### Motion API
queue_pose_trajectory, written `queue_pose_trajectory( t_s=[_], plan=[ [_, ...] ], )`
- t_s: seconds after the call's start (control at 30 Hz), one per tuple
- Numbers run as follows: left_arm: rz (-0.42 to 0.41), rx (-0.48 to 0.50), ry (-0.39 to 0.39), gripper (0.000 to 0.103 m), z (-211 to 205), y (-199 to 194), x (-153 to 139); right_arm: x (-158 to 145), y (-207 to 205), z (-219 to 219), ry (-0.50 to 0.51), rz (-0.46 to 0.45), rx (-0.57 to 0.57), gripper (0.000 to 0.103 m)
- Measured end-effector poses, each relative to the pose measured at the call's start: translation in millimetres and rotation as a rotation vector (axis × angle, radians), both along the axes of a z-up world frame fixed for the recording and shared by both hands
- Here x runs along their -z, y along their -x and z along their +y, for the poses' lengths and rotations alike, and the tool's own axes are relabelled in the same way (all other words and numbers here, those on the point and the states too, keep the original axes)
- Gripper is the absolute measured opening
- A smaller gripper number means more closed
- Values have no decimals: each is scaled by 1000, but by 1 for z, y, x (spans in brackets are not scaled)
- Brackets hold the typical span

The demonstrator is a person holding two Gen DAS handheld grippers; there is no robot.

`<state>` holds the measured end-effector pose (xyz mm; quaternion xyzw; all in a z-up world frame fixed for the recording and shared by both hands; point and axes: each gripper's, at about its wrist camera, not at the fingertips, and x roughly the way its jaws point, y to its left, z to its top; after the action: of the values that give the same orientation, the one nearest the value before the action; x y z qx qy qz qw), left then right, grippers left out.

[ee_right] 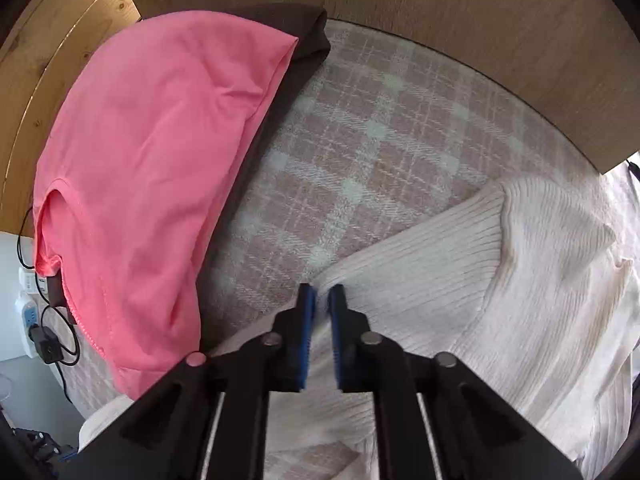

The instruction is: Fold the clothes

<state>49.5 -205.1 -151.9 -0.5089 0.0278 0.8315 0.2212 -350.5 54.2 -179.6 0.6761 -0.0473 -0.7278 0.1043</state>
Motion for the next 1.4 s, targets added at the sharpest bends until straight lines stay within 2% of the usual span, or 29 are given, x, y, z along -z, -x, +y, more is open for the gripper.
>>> queue_pose_trajectory(
  t_s=[0.13, 0.33, 0.4, 0.43, 0.47, 0.5, 0.53, 0.57, 0.63, 0.73, 0.83, 0.87, 0.93, 1.03, 1.13, 1.2, 1.23, 1.27, 1.4],
  plan=[
    [65, 41, -3, 7, 19, -9, -27, -23, -5, 36, 183, 53, 110, 4],
    [132, 183, 11, 7, 93, -42, -54, -59, -29, 105, 404, 155, 235, 3],
    [106, 234, -65, 7, 129, -55, -55, -64, -38, 137, 467, 185, 265, 3],
    [63, 276, -113, 12, 149, -63, -48, -62, -45, 154, 479, 190, 284, 3],
    [25, 307, -107, 15, 169, -71, -36, -58, -53, 172, 485, 191, 305, 4],
    [-6, 324, -41, 16, 187, -81, -22, -51, -58, 185, 427, 175, 304, 5],
    [-36, 340, 29, 19, 205, -91, -8, -44, -64, 194, 319, 124, 285, 7],
    [-60, 321, 50, 19, 208, -99, -2, -38, -71, 205, 241, 62, 279, 9],
    [-111, 257, 53, 19, 205, -115, 1, -47, -95, 229, 255, 68, 264, 9],
    [-119, 97, 55, 18, 176, -134, -17, -79, -143, 259, 423, 77, 245, 15],
    [-100, -46, 24, 26, 145, -149, -37, -111, -188, 275, 677, 78, 134, 37],
    [-92, -92, 18, 28, 136, -155, -43, -121, -201, 278, 708, 92, 93, 48],
    [-80, -161, 53, 28, 129, -164, -46, -137, -219, 277, 667, 127, 36, 52],
    [-106, -214, 13, 28, 137, -161, -36, -152, -242, 267, 540, 210, -96, 52],
    [-115, -147, -31, 29, 178, -150, -16, -154, -259, 268, 479, 240, -191, 52],
    [-135, -109, -125, 31, 209, -135, 1, -149, -269, 261, 427, 237, -272, 52],
    [-148, -84, -160, 31, 225, -126, 10, -144, -271, 258, 377, 242, -275, 52],
    [-144, -80, -163, 31, 239, -115, 20, -137, -272, 257, 353, 239, -277, 52],
    [-207, -60, -129, 31, 283, -84, 60, -117, -271, 265, 370, 205, -214, 52]
  ],
)
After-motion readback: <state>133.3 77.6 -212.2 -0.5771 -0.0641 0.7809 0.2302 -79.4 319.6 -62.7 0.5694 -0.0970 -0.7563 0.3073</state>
